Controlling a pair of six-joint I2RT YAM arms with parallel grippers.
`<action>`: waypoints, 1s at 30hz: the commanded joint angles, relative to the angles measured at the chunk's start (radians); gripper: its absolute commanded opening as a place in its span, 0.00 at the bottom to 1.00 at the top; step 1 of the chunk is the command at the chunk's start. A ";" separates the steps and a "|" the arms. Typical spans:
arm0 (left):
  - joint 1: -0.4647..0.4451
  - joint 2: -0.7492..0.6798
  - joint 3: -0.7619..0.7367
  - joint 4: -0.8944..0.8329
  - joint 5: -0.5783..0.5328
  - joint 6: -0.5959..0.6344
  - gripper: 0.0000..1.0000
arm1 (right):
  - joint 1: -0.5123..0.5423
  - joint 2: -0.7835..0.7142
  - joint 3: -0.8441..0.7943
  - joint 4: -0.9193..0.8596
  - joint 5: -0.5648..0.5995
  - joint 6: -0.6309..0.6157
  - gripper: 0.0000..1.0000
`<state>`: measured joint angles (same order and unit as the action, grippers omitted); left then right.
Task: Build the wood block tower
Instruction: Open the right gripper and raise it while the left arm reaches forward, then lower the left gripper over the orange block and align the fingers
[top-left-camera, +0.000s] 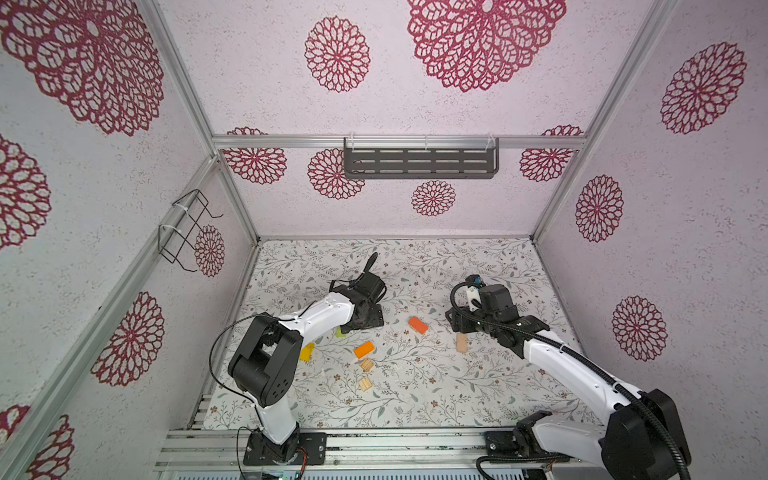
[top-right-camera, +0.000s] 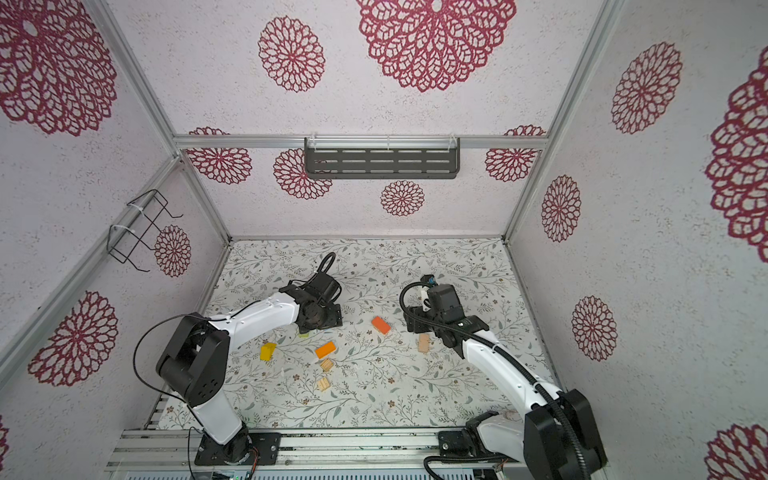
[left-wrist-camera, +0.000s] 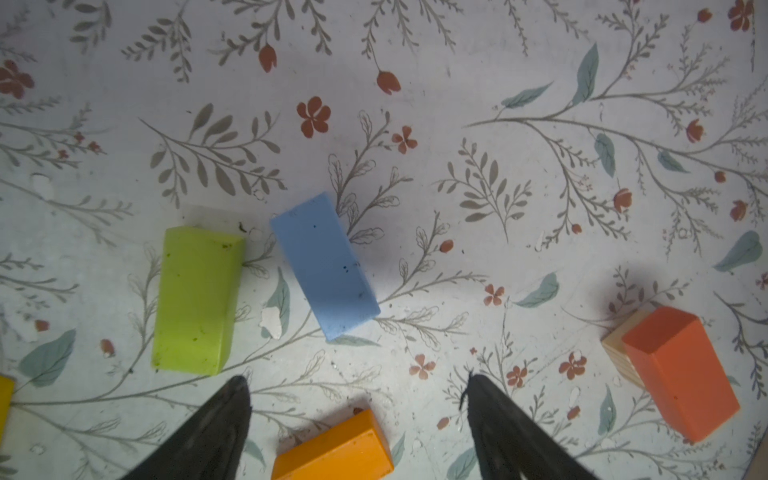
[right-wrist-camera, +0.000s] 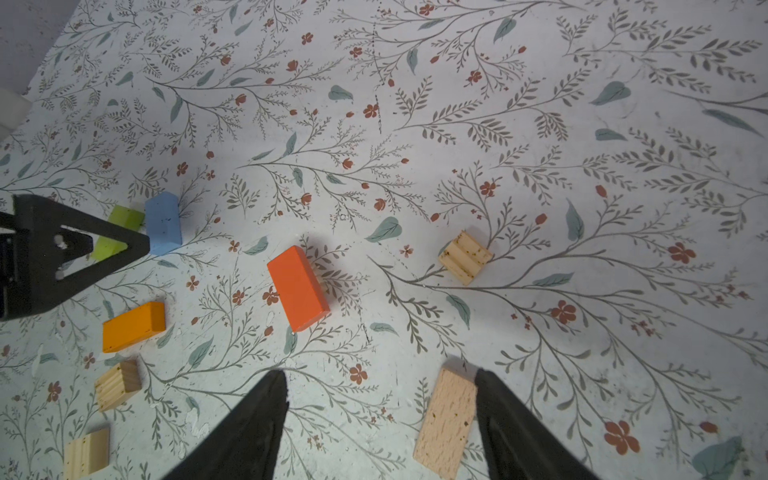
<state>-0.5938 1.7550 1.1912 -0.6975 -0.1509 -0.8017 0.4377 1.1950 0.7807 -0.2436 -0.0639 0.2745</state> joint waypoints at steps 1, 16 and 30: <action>-0.033 -0.080 -0.028 -0.046 0.028 0.049 0.87 | -0.004 -0.023 0.003 0.017 -0.021 0.012 0.75; -0.129 -0.215 -0.208 -0.036 -0.070 -0.219 0.89 | -0.004 -0.013 0.000 0.020 -0.040 0.017 0.76; -0.141 -0.201 -0.241 -0.009 -0.075 -0.018 0.80 | -0.004 -0.001 0.027 -0.012 -0.012 0.012 0.75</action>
<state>-0.7242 1.5402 0.9493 -0.7189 -0.1967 -0.8631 0.4374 1.1961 0.7803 -0.2443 -0.0868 0.2745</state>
